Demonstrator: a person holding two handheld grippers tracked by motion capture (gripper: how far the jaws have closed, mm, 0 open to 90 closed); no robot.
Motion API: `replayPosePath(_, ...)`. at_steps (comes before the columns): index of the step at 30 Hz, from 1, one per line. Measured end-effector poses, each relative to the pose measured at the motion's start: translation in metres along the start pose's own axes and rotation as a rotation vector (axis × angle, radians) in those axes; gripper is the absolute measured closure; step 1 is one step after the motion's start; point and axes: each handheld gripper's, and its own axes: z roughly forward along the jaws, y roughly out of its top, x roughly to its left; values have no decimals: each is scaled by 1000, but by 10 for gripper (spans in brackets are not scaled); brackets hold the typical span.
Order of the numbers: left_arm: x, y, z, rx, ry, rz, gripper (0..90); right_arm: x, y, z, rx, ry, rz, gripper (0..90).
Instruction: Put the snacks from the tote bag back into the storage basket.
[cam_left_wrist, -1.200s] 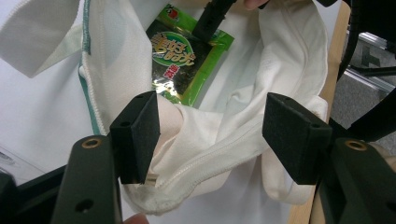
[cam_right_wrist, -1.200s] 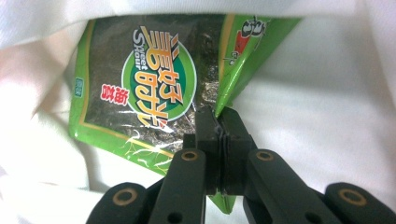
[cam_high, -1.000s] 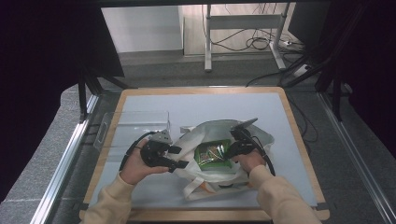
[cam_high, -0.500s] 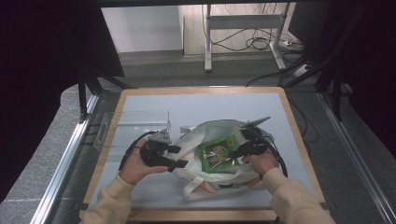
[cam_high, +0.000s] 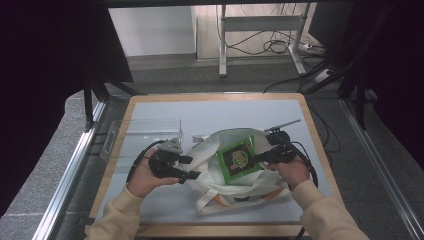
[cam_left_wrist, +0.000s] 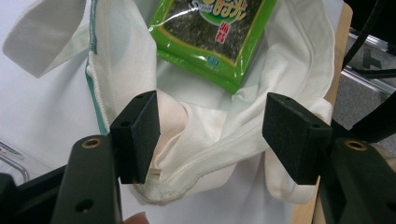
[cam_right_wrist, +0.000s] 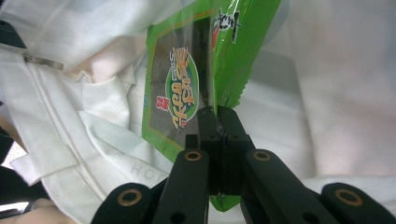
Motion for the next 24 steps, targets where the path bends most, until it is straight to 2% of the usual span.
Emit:
replayPosePath(8, 0, 1, -5, -17, -5, 0, 358, 3, 2, -20, -34, -13, -55, 895)
replayPosePath(9, 1, 1, -6, -9, -3, 12, 358, 3, 3, -22, -37, -13, -58, 896)
replayPosePath(12, 1, 1, -6, -21, 1, -1, 355, 4, 4, -28, -45, -13, -76, 896)
replayPosePath(19, 2, 1, -5, -17, 10, 4, 352, 3, 4, -37, -55, 13, -119, 897)
replayPosePath(24, 2, 2, -4, -14, 18, 3, 352, -2, 3, -44, -95, 48, -140, 897)
